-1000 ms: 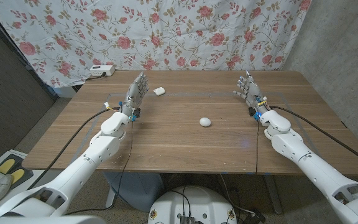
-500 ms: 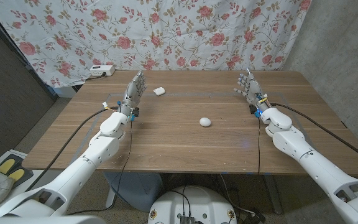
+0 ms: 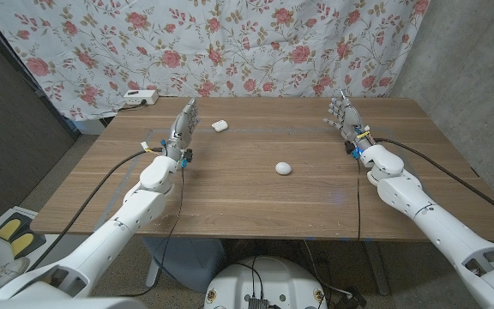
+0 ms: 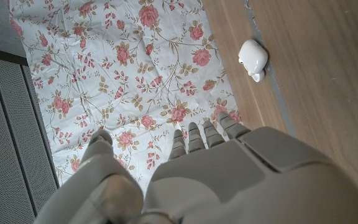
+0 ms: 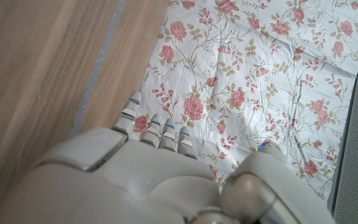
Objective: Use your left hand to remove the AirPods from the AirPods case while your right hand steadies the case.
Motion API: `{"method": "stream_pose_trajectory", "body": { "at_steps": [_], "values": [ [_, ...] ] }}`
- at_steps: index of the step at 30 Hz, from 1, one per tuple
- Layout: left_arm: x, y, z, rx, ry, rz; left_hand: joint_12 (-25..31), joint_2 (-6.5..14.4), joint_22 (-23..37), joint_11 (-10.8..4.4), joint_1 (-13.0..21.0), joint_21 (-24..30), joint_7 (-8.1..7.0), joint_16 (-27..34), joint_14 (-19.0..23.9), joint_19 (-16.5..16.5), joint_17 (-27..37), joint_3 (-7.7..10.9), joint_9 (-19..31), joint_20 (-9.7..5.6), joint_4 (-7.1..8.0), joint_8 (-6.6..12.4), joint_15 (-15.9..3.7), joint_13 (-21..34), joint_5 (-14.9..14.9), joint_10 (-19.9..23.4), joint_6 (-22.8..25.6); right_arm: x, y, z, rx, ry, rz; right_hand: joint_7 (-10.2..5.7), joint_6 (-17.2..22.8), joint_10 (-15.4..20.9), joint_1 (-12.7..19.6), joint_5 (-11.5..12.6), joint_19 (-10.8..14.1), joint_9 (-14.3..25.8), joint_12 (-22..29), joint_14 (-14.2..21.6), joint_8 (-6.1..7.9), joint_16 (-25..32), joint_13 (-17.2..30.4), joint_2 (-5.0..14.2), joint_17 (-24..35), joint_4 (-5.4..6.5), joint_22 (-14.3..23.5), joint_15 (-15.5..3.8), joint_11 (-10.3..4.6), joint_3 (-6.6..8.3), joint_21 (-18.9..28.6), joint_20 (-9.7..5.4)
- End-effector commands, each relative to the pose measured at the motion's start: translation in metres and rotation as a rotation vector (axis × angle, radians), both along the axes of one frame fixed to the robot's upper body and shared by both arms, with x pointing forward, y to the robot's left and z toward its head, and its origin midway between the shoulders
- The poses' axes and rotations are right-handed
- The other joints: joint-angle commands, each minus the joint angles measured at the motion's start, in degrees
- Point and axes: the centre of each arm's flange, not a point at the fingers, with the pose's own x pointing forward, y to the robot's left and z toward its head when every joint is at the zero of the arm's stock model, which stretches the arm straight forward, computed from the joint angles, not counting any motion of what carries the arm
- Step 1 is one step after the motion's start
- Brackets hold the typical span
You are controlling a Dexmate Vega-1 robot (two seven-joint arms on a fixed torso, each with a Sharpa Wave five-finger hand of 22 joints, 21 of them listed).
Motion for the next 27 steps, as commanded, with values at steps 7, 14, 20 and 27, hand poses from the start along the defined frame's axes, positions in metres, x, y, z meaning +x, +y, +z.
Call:
{"method": "stream_pose_trajectory", "body": {
  "at_steps": [7, 14, 20, 27],
  "values": [
    [-0.018, -0.030, -0.001, -0.006, -0.023, 0.049, 0.5, 0.1, 0.1, -0.01, 0.6, 0.2, -0.34, 0.4, 0.0, -0.1, 0.2, 0.56, 0.2, 0.15, -0.19, 0.02, 0.18, 0.3, 0.3, 0.8, -0.2, -0.006, -0.012, 0.003, -0.068, -0.013, 0.002, -0.14, -0.2, -0.1, 1.1, 0.2, -0.2, 0.2, 0.3, -0.5, 0.20, 0.0, 0.1, 0.28, -0.3, -0.33, 0.2, -0.20, 0.01, 0.45, -0.5, 0.13],
    [-0.023, -0.035, -0.003, -0.014, -0.023, 0.071, 0.5, 0.1, 0.1, -0.02, 0.7, 0.3, -0.35, 0.4, 0.0, -0.1, 0.2, 0.58, 0.2, 0.11, -0.21, 0.00, 0.18, 0.3, 0.3, 0.9, -0.2, -0.006, -0.018, 0.002, -0.063, -0.016, 0.021, -0.15, -0.3, -0.1, 1.4, 0.2, -0.3, 0.2, 0.3, -0.7, 0.17, 0.0, 0.1, 0.42, -0.4, -0.50, 0.2, -0.01, 0.13, 0.57, -0.7, 0.11],
    [-0.028, -0.044, 0.000, -0.039, -0.009, 0.130, 0.6, 0.2, 0.1, -0.01, 0.8, 0.2, -0.25, 0.4, 0.0, -0.1, 0.2, 0.61, 0.2, 0.11, -0.24, 0.02, 0.22, 0.4, 0.3, 1.2, -0.2, -0.008, -0.026, 0.001, -0.062, -0.023, 0.018, -0.15, -0.4, -0.1, 1.6, 0.2, -0.2, 0.2, 0.3, -0.7, 0.16, 0.0, 0.0, 0.51, -0.6, -0.67, 0.2, 0.00, 0.17, 0.65, -0.9, 0.09],
    [-0.026, -0.061, 0.004, -0.004, -0.028, 0.149, 0.8, 0.4, 0.1, -0.01, 1.1, 0.2, -0.13, 0.4, 0.1, -0.2, 0.2, 0.79, 0.2, 0.27, -0.29, 0.01, 0.31, 0.4, 0.3, 1.6, -0.2, -0.008, -0.034, 0.000, -0.073, -0.022, 0.018, -0.12, -0.4, -0.2, 1.9, 0.1, -0.2, 0.2, 0.3, -0.7, 0.18, 0.1, 0.0, 0.58, -0.7, -0.84, 0.2, 0.01, 0.32, 0.72, -1.1, 0.10]
  ]
}}
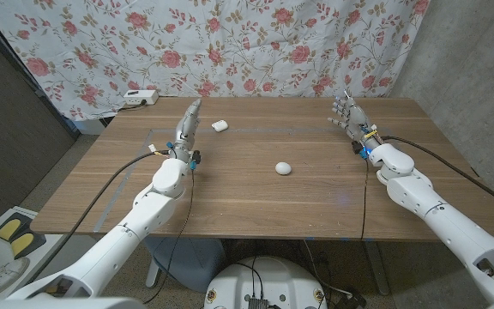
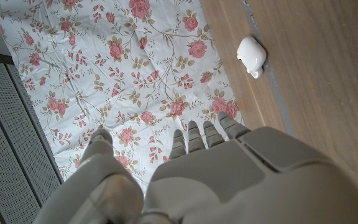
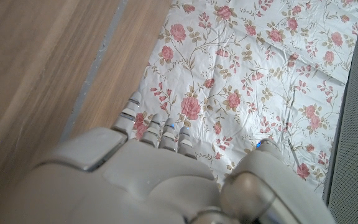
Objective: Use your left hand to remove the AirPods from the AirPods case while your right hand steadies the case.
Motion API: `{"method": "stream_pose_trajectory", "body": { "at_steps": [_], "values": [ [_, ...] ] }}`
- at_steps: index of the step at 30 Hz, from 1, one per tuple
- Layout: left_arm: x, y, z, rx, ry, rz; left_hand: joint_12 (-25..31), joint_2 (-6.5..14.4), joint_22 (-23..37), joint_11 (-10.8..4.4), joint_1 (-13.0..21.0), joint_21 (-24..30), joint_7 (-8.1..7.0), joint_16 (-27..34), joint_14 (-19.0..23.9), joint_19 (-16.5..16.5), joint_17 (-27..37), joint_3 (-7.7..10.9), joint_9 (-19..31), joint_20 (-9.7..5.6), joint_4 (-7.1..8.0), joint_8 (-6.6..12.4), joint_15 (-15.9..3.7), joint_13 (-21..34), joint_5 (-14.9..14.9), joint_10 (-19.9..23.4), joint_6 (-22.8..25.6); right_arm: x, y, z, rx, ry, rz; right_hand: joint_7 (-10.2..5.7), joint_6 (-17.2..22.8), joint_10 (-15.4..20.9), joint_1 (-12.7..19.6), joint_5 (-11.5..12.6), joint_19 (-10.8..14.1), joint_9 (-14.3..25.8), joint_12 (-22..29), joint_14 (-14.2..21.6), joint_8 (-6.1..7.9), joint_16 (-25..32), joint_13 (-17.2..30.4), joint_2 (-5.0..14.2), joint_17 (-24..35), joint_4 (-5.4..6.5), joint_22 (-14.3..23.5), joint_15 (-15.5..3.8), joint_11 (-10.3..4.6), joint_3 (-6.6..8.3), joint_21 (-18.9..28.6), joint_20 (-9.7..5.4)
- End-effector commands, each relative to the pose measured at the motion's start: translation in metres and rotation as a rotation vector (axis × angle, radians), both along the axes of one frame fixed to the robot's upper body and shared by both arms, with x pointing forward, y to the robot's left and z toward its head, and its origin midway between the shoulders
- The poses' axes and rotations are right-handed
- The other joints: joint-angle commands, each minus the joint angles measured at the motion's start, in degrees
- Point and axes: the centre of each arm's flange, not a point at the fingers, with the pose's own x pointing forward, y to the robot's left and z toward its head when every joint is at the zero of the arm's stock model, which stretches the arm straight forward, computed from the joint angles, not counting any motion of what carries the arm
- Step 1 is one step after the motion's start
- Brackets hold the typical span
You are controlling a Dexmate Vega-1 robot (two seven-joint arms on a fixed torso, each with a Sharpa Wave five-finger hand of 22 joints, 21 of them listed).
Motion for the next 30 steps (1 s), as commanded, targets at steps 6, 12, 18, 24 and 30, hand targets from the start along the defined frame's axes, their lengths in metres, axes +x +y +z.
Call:
{"method": "stream_pose_trajectory", "body": {
  "at_steps": [6, 12, 18, 24, 30],
  "values": [
    [-0.007, -0.022, 0.009, 0.040, -0.004, 0.119, 0.5, 0.3, 0.1, -0.14, 1.1, 0.2, -0.03, 0.4, 0.0, -0.2, 0.2, 0.66, 0.2, 0.29, -0.12, -0.01, 0.42, 0.1, 0.3, 0.7, -0.3, -0.001, -0.016, -0.003, -0.012, -0.005, 0.008, -0.12, -0.4, -0.1, 1.1, 0.1, -0.2, 0.2, 0.3, -0.5, 0.19, 0.1, 0.0, 0.08, -0.1, -0.49, 0.2, 0.23, 0.35, 0.29, -0.4, 0.10],
    [-0.012, -0.014, 0.007, 0.056, 0.010, 0.190, 0.8, 0.4, 0.1, -0.25, 1.3, 0.2, -0.06, 0.4, 0.0, -0.3, 0.2, 0.76, 0.2, 0.28, -0.19, -0.01, 0.53, 0.2, 0.3, 1.6, -0.4, 0.000, -0.016, -0.005, -0.011, 0.001, 0.015, -0.14, -0.4, -0.1, 1.2, 0.1, -0.1, 0.2, 0.4, -0.6, 0.21, 0.1, 0.0, 0.12, -0.2, -0.64, 0.2, 0.32, 0.40, 0.34, -0.6, 0.09],
    [-0.015, -0.005, 0.010, 0.101, 0.020, 0.240, 1.1, 0.7, 0.1, -0.19, 1.7, 0.2, -0.06, 0.4, -0.1, -0.4, 0.2, 1.01, 0.2, 0.33, -0.32, -0.05, 0.57, 0.2, 0.3, 2.3, -0.6, 0.002, -0.013, -0.004, -0.010, 0.002, 0.019, -0.12, -0.4, -0.1, 1.4, 0.1, -0.1, 0.2, 0.4, -0.7, 0.22, 0.1, 0.0, 0.15, -0.4, -0.74, 0.2, 0.34, 0.32, 0.36, -0.7, 0.10],
    [-0.014, 0.000, 0.017, 0.143, 0.011, 0.282, 1.4, 1.1, 0.1, 0.04, 2.6, 0.0, -0.26, 0.4, -0.2, -0.9, 0.2, 1.46, 0.2, 1.07, -0.61, -0.10, 1.09, 0.4, 0.3, 3.3, -1.0, 0.003, -0.012, -0.005, -0.013, 0.007, 0.021, -0.12, -0.4, -0.1, 1.5, 0.0, -0.1, 0.2, 0.4, -0.7, 0.23, 0.1, -0.1, 0.19, -0.5, -0.85, 0.2, 0.34, 0.38, 0.38, -0.9, 0.11],
    [-0.012, 0.002, 0.025, 0.198, -0.004, 0.309, 1.8, 1.3, 0.1, -0.66, 3.6, -0.1, -0.11, 0.3, -0.5, -1.5, 0.2, 1.86, 0.2, 1.14, -0.95, -0.18, 1.13, 0.6, 0.3, 4.1, -1.7, 0.003, -0.014, -0.004, -0.012, 0.006, 0.015, -0.17, -0.5, -0.1, 1.6, 0.0, -0.1, 0.2, 0.4, -0.8, 0.22, 0.1, -0.1, 0.20, -0.6, -0.94, 0.3, 0.31, 0.42, 0.39, -1.0, 0.10]
  ]
}}
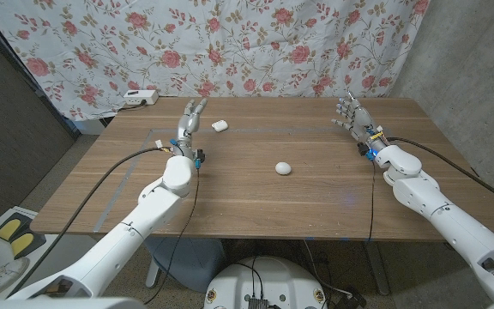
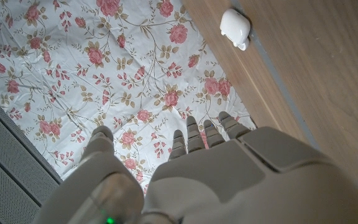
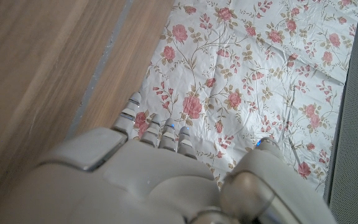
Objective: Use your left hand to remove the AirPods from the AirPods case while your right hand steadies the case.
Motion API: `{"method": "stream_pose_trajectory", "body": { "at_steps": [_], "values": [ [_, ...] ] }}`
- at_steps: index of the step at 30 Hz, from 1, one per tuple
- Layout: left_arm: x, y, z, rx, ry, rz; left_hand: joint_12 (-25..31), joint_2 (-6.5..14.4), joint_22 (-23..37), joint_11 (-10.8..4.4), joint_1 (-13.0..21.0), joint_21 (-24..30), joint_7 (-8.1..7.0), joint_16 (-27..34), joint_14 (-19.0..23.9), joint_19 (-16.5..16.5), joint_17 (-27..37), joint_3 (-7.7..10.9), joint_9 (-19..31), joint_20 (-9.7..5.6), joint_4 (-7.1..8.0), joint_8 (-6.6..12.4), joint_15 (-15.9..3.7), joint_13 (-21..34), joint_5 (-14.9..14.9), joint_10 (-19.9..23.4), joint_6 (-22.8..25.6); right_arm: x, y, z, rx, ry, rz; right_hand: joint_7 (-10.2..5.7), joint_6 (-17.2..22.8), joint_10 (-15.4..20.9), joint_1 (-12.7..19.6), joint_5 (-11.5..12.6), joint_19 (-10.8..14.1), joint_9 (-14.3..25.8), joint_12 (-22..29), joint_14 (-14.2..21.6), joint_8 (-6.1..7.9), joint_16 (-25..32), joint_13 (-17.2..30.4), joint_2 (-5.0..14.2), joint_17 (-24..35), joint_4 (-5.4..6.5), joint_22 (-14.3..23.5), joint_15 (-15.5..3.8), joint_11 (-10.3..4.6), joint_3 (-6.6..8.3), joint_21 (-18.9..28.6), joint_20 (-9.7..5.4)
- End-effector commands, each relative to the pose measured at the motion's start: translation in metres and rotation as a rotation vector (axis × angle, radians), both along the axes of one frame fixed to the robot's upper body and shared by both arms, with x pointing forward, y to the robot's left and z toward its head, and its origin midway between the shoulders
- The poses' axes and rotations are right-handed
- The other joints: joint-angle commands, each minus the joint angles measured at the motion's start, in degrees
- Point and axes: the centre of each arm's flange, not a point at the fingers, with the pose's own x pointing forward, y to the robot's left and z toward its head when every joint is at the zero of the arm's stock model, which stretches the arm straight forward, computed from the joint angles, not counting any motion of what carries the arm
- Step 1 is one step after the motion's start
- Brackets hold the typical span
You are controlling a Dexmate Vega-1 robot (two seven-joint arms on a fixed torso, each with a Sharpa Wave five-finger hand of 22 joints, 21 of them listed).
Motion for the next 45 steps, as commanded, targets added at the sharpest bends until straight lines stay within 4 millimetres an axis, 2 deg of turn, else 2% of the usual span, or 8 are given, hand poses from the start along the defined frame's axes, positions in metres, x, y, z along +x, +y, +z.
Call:
{"method": "stream_pose_trajectory", "body": {
  "at_steps": [1, 8, 14, 20, 23, 25, 41, 45],
  "values": [
    [0.001, 0.008, 0.017, 0.107, -0.013, 0.081, 0.6, 0.1, 0.1, -0.35, 1.1, -0.1, 0.01, 0.3, -0.4, -0.6, 0.3, 0.71, 0.2, 0.15, -0.10, -0.19, 0.29, 0.3, 0.3, 0.9, -0.6, 0.001, 0.000, -0.001, 0.000, 0.003, 0.001, -0.16, -0.5, -0.2, 0.6, 0.0, -0.1, 0.2, 0.4, -0.4, 0.22, 0.1, -0.1, 0.14, -0.1, -0.22, 0.3, -0.08, 0.36, 0.30, -0.2, 0.10],
    [0.004, 0.009, 0.025, 0.199, -0.006, 0.112, 0.7, 0.2, 0.1, -0.88, 2.1, -0.1, -0.01, 0.2, -1.0, -0.9, 0.3, 1.12, 0.3, -0.02, -0.43, -0.34, 0.04, 0.5, 0.2, 1.2, -1.6, 0.002, -0.001, 0.000, 0.003, 0.001, 0.000, -0.20, -0.5, -0.1, 0.7, 0.0, 0.0, 0.2, 0.4, -0.4, 0.23, 0.1, -0.1, 0.15, -0.2, -0.30, 0.3, -0.05, 0.38, 0.29, -0.4, 0.10],
    [0.004, 0.009, 0.032, 0.258, 0.003, 0.156, 1.0, 0.2, 0.0, -1.66, 4.7, -0.1, -1.20, 0.3, -1.5, -1.3, 0.2, 1.96, 0.3, -0.89, -0.86, -0.78, -0.93, 0.8, 0.2, 2.1, -5.4, 0.002, -0.002, 0.001, 0.003, 0.000, 0.002, -0.16, -0.4, -0.1, 0.7, 0.0, 0.0, 0.2, 0.4, -0.4, 0.25, 0.1, -0.1, 0.18, -0.3, -0.37, 0.3, -0.05, 0.37, 0.29, -0.5, 0.10],
    [0.005, 0.008, 0.041, 0.316, -0.005, 0.190, 1.0, 0.0, 0.0, -1.53, 5.8, -0.1, -0.62, 0.2, -2.1, -1.6, 0.2, 2.24, 0.3, -1.16, -0.96, -0.94, -0.80, 0.9, 0.2, 2.2, -7.3, 0.003, -0.004, 0.002, 0.004, -0.001, 0.002, -0.21, -0.5, -0.2, 0.7, -0.1, 0.1, 0.2, 0.4, -0.4, 0.25, 0.2, -0.1, 0.22, -0.4, -0.39, 0.3, -0.03, 0.30, 0.26, -0.6, 0.10],
    [0.004, 0.007, 0.045, 0.352, -0.005, 0.226, 1.1, -0.5, 0.0, -2.05, 7.2, 0.0, -0.05, 0.1, -2.7, -1.4, 0.1, 2.47, 0.3, -3.56, -1.00, -0.62, -2.46, 1.0, 0.1, 2.5, -8.3, 0.003, -0.004, 0.002, 0.004, 0.000, 0.002, -0.24, -0.5, -0.1, 0.7, -0.1, 0.1, 0.2, 0.4, -0.5, 0.24, 0.2, -0.1, 0.25, -0.5, -0.40, 0.3, -0.02, 0.47, 0.24, -0.7, 0.09],
    [0.006, 0.007, 0.047, 0.363, 0.000, 0.223, 1.2, -0.6, -0.1, -2.06, 7.5, 0.0, 0.11, 0.1, -2.8, -1.4, 0.1, 2.49, 0.3, -3.75, -1.01, -0.65, -2.64, 1.0, 0.1, 2.8, -8.8, 0.003, -0.004, 0.002, 0.005, 0.002, 0.002, -0.21, -0.5, -0.1, 0.7, -0.1, 0.1, 0.2, 0.4, -0.5, 0.24, 0.2, -0.1, 0.26, -0.5, -0.42, 0.3, -0.02, 0.39, 0.24, -0.8, 0.10],
    [0.014, 0.001, 0.068, 0.522, 0.002, 0.311, 1.5, -1.4, -0.1, -3.06, 9.6, -0.1, 0.45, 0.3, -3.0, -1.8, 0.1, 2.75, 0.3, -3.07, -0.96, -0.58, -2.60, 1.3, 0.1, 3.7, -11.3, 0.005, -0.007, 0.008, 0.004, -0.013, 0.005, -0.34, -0.5, -0.1, 0.7, -0.2, 0.2, 0.2, 0.4, -0.5, 0.25, 0.3, -0.1, 0.32, -0.7, -0.51, 0.3, -0.08, 0.46, 0.17, -1.1, 0.12],
    [0.014, -0.003, 0.072, 0.591, 0.058, 0.358, 1.8, -1.7, -0.1, -3.41, 10.5, 0.0, 0.55, 0.6, -2.3, -1.6, 0.1, 2.85, 0.3, -2.90, -0.94, 0.20, -2.75, 1.4, 0.1, 4.6, -9.9, 0.005, -0.008, 0.010, 0.003, -0.018, 0.006, -0.35, -0.5, 0.0, 0.6, -0.2, 0.1, 0.2, 0.5, -0.5, 0.25, 0.3, -0.1, 0.33, -0.8, -0.53, 0.3, -0.08, 0.47, 0.15, -1.2, 0.13]
  ]
}}
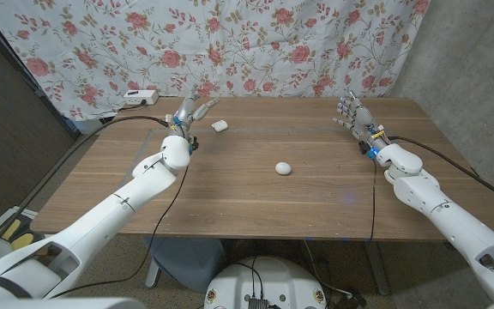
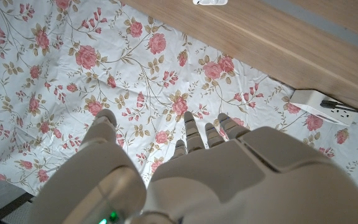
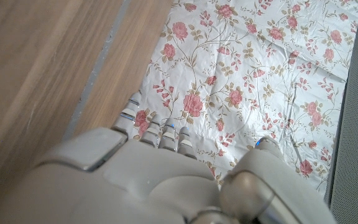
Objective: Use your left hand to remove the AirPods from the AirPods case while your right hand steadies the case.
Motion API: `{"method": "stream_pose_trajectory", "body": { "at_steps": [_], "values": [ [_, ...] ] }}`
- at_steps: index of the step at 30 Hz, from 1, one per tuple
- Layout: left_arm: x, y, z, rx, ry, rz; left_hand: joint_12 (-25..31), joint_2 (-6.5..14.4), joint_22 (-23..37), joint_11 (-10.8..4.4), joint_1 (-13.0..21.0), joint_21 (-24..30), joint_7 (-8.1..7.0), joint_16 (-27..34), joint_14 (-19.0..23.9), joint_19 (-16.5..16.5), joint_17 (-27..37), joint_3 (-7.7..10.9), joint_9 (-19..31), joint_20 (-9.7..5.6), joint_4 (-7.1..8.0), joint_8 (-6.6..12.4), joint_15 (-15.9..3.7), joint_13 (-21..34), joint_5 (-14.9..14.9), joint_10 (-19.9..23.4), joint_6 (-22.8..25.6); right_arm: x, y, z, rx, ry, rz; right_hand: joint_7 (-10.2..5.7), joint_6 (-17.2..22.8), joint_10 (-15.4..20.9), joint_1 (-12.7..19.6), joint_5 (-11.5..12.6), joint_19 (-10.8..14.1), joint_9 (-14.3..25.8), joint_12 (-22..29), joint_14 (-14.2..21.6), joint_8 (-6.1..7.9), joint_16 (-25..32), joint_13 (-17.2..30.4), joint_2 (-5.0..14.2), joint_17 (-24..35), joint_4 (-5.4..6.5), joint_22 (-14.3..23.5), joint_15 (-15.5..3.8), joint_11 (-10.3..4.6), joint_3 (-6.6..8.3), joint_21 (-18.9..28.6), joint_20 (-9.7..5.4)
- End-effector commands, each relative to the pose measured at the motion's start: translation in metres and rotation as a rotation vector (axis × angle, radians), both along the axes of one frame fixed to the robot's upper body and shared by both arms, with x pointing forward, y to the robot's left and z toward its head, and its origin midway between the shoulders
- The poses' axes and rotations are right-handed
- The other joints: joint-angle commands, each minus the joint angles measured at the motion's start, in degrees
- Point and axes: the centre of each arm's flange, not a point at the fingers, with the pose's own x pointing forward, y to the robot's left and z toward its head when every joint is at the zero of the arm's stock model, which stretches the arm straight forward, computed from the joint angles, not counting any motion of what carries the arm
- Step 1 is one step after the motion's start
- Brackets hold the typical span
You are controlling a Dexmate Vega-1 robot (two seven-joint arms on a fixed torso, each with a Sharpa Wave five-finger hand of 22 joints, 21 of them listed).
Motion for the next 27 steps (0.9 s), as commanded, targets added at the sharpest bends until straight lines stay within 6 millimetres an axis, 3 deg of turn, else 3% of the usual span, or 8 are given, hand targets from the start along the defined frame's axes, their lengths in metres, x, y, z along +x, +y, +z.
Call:
{"method": "stream_pose_trajectory", "body": {
  "at_steps": [1, 17, 20, 27],
  "values": [
    [0.003, -0.005, 0.013, 0.156, 0.062, 0.107, 0.5, -0.2, 0.0, -0.25, 1.3, 0.1, 0.02, 0.6, 0.6, 0.2, 0.2, 0.50, 0.3, 0.66, -0.17, 0.84, -0.46, 0.3, 0.1, 1.0, -1.0, 0.001, -0.001, 0.005, -0.002, -0.015, 0.004, -0.07, -0.2, -0.1, 0.4, -0.2, 0.1, 0.2, 0.2, -0.6, 0.25, 0.3, 0.1, 0.12, 0.0, -0.41, 0.3, -0.08, 0.38, 0.00, -0.2, 0.13],
    [0.009, -0.005, 0.022, 0.283, 0.077, 0.180, 0.1, -1.1, 0.0, -0.22, 3.0, -0.2, 0.27, 0.2, -1.1, -1.1, 0.2, 0.37, 0.3, 0.90, 0.22, 0.19, 0.42, 0.7, 0.0, 0.2, -4.7, -0.001, -0.002, 0.005, -0.001, -0.020, 0.005, -0.05, -0.2, -0.1, 0.4, -0.2, 0.2, 0.2, 0.2, -0.6, 0.27, 0.4, 0.1, 0.15, -0.2, -0.48, 0.3, -0.06, 0.38, -0.08, -0.5, 0.12],
    [0.009, -0.007, 0.025, 0.320, 0.100, 0.202, 0.0, -0.7, 0.0, -0.30, 5.1, -0.1, 0.89, 0.4, -1.0, -0.9, 0.2, 1.05, 0.3, 1.34, -0.08, -0.31, 0.63, 0.8, 0.2, 0.2, -8.4, -0.001, -0.001, 0.005, 0.000, -0.018, 0.007, -0.07, -0.2, -0.1, 0.4, -0.2, 0.2, 0.2, 0.2, -0.6, 0.28, 0.4, 0.1, 0.18, -0.2, -0.49, 0.3, -0.06, 0.37, -0.08, -0.5, 0.12],
    [0.011, -0.014, 0.035, 0.421, 0.144, 0.285, 0.6, -0.3, -0.1, -0.81, 7.8, 0.0, 1.58, 0.7, -0.6, -0.6, 0.2, 1.88, 0.3, 1.68, -0.45, 0.17, 0.87, 1.0, 0.4, 1.8, -9.7, -0.001, 0.001, 0.004, -0.001, -0.018, 0.013, -0.10, -0.2, -0.1, 0.4, -0.2, 0.3, 0.2, 0.2, -0.7, 0.28, 0.4, 0.1, 0.25, -0.3, -0.52, 0.3, 0.07, 0.29, -0.09, -0.6, 0.13]
  ]
}}
